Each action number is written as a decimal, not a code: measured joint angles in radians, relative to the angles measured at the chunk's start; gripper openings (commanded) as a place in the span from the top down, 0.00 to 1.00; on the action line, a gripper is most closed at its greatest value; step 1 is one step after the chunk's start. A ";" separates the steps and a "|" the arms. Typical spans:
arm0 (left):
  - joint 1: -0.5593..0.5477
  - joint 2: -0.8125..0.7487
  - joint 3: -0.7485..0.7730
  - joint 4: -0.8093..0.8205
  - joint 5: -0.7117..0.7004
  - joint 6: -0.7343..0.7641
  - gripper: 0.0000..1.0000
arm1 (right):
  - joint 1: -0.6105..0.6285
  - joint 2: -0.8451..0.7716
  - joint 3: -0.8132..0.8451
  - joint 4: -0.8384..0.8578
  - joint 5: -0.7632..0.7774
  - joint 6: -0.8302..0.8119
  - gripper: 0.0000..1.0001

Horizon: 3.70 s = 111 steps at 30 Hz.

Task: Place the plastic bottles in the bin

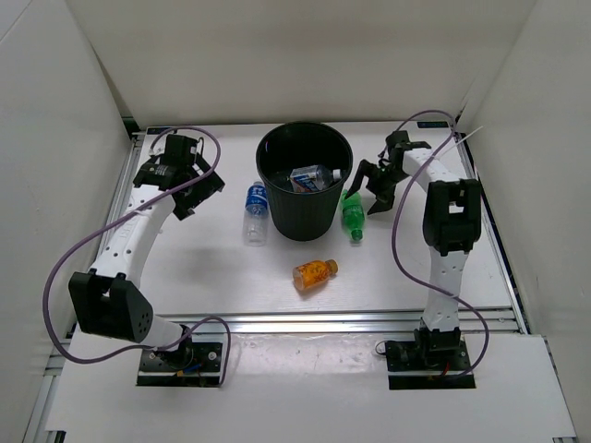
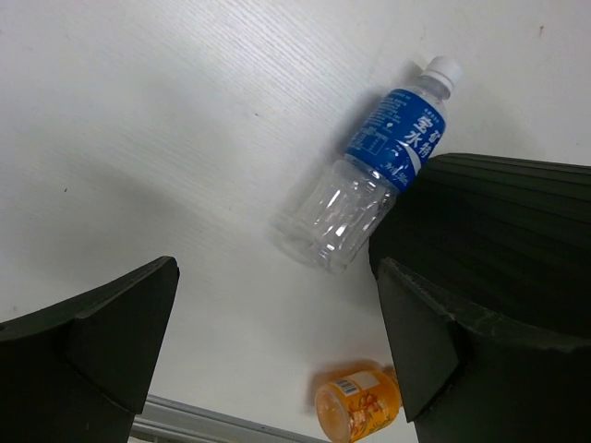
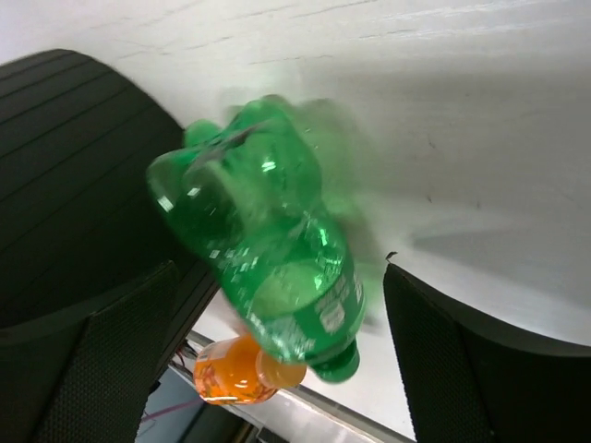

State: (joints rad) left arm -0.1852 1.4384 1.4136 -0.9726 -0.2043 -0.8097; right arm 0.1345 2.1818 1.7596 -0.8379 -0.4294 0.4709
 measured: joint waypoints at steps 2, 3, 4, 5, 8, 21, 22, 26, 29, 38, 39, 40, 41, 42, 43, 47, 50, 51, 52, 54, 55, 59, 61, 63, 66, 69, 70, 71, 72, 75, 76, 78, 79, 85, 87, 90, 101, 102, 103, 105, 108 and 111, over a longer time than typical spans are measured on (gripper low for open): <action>0.008 0.000 -0.029 0.010 0.026 0.002 0.00 | 0.008 0.023 0.000 0.002 0.000 -0.003 0.12; 0.013 0.000 -0.045 0.013 0.036 0.002 0.00 | 0.012 0.036 0.002 0.001 -0.001 -0.005 0.14; 0.016 0.000 -0.057 0.014 0.043 0.002 0.00 | 0.015 0.048 0.006 0.000 -0.001 -0.007 0.19; 0.019 0.002 -0.065 0.015 0.056 0.006 0.00 | 0.019 0.059 0.009 0.001 -0.004 -0.008 0.24; 0.021 0.016 -0.067 0.023 0.077 0.015 0.00 | 0.025 0.071 0.013 0.000 -0.006 -0.018 0.53; 0.011 0.099 -0.096 0.095 0.110 0.010 0.00 | -0.027 -0.177 0.127 -0.214 0.220 0.018 0.81; 0.002 0.116 -0.092 0.104 0.111 0.012 0.00 | -0.033 -0.206 0.197 -0.237 0.232 0.029 0.81; -0.055 0.212 -0.042 0.142 0.111 0.028 0.00 | -0.053 -0.301 0.551 -0.238 0.210 0.078 0.76; -0.085 0.277 -0.006 0.163 0.112 0.039 0.00 | -0.036 -0.431 0.579 -0.153 0.116 0.105 0.72; -0.097 0.379 0.027 0.188 0.110 0.048 0.00 | 0.156 -0.321 0.705 -0.120 -0.118 0.069 0.00; -0.099 0.387 0.027 0.188 0.109 0.050 0.00 | 0.148 -0.306 0.683 -0.135 -0.122 0.066 0.00; -0.104 0.394 0.027 0.188 0.110 0.053 0.00 | 0.130 -0.304 0.644 -0.148 -0.124 0.063 0.00; -0.110 0.401 0.027 0.189 0.109 0.057 0.00 | 0.103 -0.304 0.608 -0.176 -0.127 0.061 0.00; -0.117 0.408 0.027 0.191 0.109 0.063 0.00 | 0.068 -0.304 0.586 -0.200 -0.129 0.063 0.00; -0.124 0.416 0.029 0.194 0.110 0.069 0.00 | 0.026 -0.304 0.571 -0.217 -0.130 0.065 0.00; -0.142 0.479 0.061 0.200 0.119 0.088 0.00 | -0.111 -0.329 0.559 -0.243 -0.141 0.074 0.00; -0.146 0.540 0.095 0.205 0.135 0.103 0.00 | -0.132 -0.370 0.559 -0.245 -0.168 0.079 0.00; -0.146 0.559 0.103 0.209 0.140 0.108 0.00 | -0.127 -0.378 0.559 -0.245 -0.177 0.079 0.00; -0.146 0.579 0.113 0.210 0.145 0.115 0.00 | -0.120 -0.389 0.559 -0.245 -0.189 0.080 0.00; -0.146 0.613 0.131 0.211 0.153 0.125 0.04 | -0.108 -0.401 0.562 -0.245 -0.214 0.080 0.00; -0.146 0.629 0.140 0.211 0.156 0.132 0.07 | -0.103 -0.402 0.563 -0.246 -0.224 0.079 0.00; -0.149 0.668 0.172 0.204 0.159 0.147 0.37 | -0.101 -0.399 0.563 -0.260 -0.240 0.080 0.00; -0.151 0.668 0.174 0.195 0.144 0.149 0.42 | -0.101 -0.399 0.563 -0.265 -0.245 0.080 0.00; -0.152 0.665 0.175 0.182 0.109 0.137 0.42 | -0.101 -0.399 0.563 -0.266 -0.250 0.080 0.00; -0.151 0.648 0.174 0.146 0.047 0.113 0.41 | -0.101 -0.395 0.563 -0.267 -0.256 0.080 0.00; -0.142 0.610 0.180 0.096 -0.025 0.083 0.40 | -0.101 -0.388 0.563 -0.267 -0.256 0.080 0.00; -0.138 0.593 0.191 0.074 -0.047 0.073 0.40 | -0.101 -0.385 0.563 -0.267 -0.256 0.080 0.00; -0.131 0.574 0.209 0.053 -0.066 0.063 0.40 | -0.101 -0.381 0.563 -0.267 -0.257 0.080 0.00; -0.124 0.555 0.234 0.039 -0.081 0.053 0.40 | -0.101 -0.379 0.563 -0.267 -0.259 0.080 0.00; -0.106 0.498 0.344 0.021 -0.113 0.037 0.38 | -0.101 -0.373 0.563 -0.267 -0.262 0.080 0.00; -0.100 0.484 0.385 0.023 -0.120 0.033 0.38 | -0.101 -0.373 0.561 -0.267 -0.263 0.079 0.00; -0.092 0.462 0.473 0.026 -0.127 0.026 0.38 | -0.101 -0.373 0.555 -0.267 -0.268 0.079 0.00; -0.091 0.453 0.517 0.033 -0.128 0.024 0.38 | -0.101 -0.373 0.550 -0.267 -0.271 0.079 0.00; -0.160 0.430 0.726 0.076 -0.179 0.051 0.38 | -0.101 -0.373 0.513 -0.272 -0.275 0.079 0.00; -0.208 0.426 0.761 0.107 -0.180 0.072 0.38 | -0.101 -0.374 0.508 -0.271 -0.278 0.079 0.00; -0.280 0.439 0.830 0.132 -0.147 0.121 0.35 | -0.101 -0.374 0.489 -0.269 -0.278 0.076 0.00; -0.418 0.424 0.649 0.193 -0.119 0.226 0.00 | -0.065 -0.409 0.363 -0.262 -0.212 0.076 0.00; -0.417 0.404 0.600 0.184 -0.147 0.226 0.00 | -0.062 -0.432 0.318 -0.259 -0.196 0.076 0.00; -0.412 0.380 0.557 0.172 -0.177 0.222 0.00 | -0.061 -0.452 0.281 -0.263 -0.181 0.079 0.00; -0.402 0.309 0.464 0.179 -0.233 0.202 0.00 | -0.064 -0.501 0.184 -0.251 -0.157 0.099 0.00; -0.364 0.156 0.335 0.155 -0.332 0.153 0.00 | -0.090 -0.604 -0.039 -0.213 -0.163 0.156 0.00; -0.313 0.022 0.256 0.086 -0.437 0.076 0.00 | -0.136 -0.695 -0.315 -0.127 -0.219 0.254 0.00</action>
State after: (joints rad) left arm -0.4984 1.4601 1.6691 -0.8867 -0.6411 -0.7334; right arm -0.0017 1.4872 1.4448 -0.9646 -0.6483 0.7250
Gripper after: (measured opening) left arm 0.998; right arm 0.998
